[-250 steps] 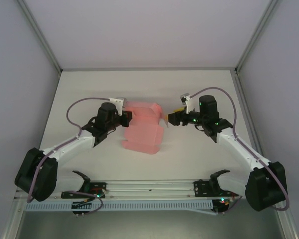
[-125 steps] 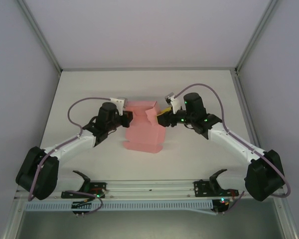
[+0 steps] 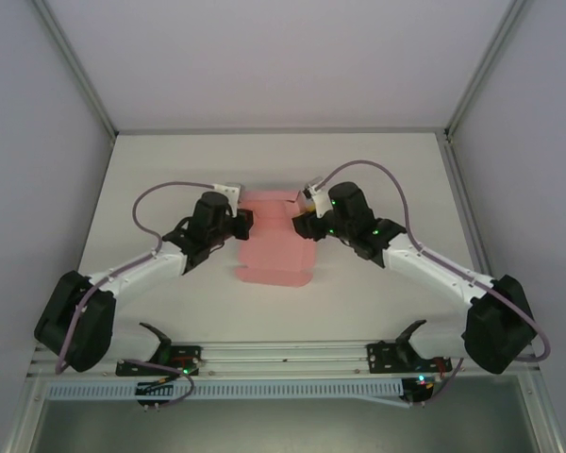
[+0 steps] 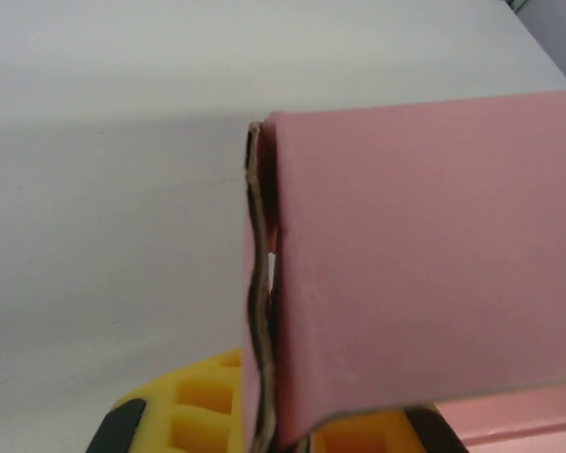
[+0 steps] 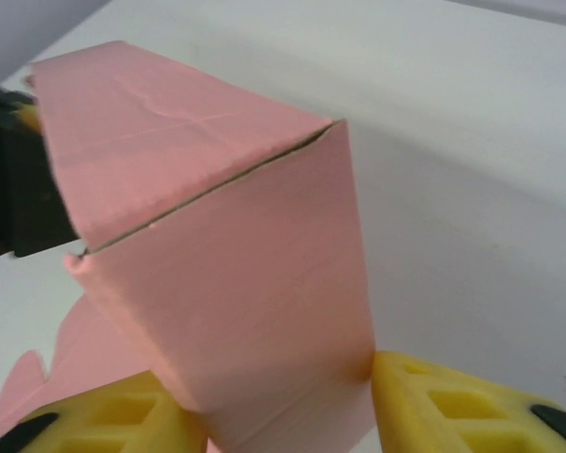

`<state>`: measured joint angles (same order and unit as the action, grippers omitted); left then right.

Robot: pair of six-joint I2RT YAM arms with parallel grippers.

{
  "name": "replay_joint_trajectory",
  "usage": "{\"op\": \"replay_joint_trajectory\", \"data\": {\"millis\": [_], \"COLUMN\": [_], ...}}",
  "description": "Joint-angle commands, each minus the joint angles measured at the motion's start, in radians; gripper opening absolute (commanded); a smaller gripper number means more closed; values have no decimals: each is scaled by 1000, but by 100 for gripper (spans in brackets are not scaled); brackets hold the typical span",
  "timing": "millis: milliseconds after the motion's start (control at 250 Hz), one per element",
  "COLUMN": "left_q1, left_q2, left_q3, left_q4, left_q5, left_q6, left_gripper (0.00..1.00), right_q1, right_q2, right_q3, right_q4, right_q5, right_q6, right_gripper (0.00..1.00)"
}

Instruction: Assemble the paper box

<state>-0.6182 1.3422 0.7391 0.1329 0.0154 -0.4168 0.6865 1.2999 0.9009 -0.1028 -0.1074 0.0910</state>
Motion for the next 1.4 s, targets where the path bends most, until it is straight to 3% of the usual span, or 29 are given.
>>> {"op": "replay_joint_trajectory", "data": {"millis": [0,40,148,299,431,543,902,1014,1082,1182,1270,1338,1398], "left_q1": [-35,-45,-78,-109,-110,-96,33,38,32,-8,-37,-45,-45], "left_q2": [4,7,30,54,69,96,160,161,151,136,143,147,150], "left_q3": [44,48,84,121,154,197,200,192,195,206,247,275,285], "left_q4": [5,5,-21,-60,-159,-322,-593,-582,-524,-400,-332,-307,-292], "left_q5": [25,18,-24,-82,-177,-328,-487,-483,-431,-353,-266,-212,-181], "left_q6": [-8,-19,-63,-127,-218,-298,-507,-496,-421,-294,-196,-154,-135], "left_gripper": [0,0,0,0,0,0,0,0,0,0,0,0,0], "right_q1": [45,70,124,132,123,98,34,28,30,37,42,44,45], "right_q2": [26,37,92,186,288,306,262,248,236,192,142,102,64], "right_q3": [48,47,38,70,122,146,113,94,83,15,-47,-87,-110], "right_q4": [59,85,160,172,144,84,-49,-58,-36,172,294,354,382], "right_q5": [233,350,652,978,1295,1326,1518,1513,1435,1122,732,519,387], "right_q6": [11,19,53,149,126,149,214,232,225,92,3,-14,-16], "right_gripper": [46,44,27,9,2,1,2,2,5,14,15,35,47]}}
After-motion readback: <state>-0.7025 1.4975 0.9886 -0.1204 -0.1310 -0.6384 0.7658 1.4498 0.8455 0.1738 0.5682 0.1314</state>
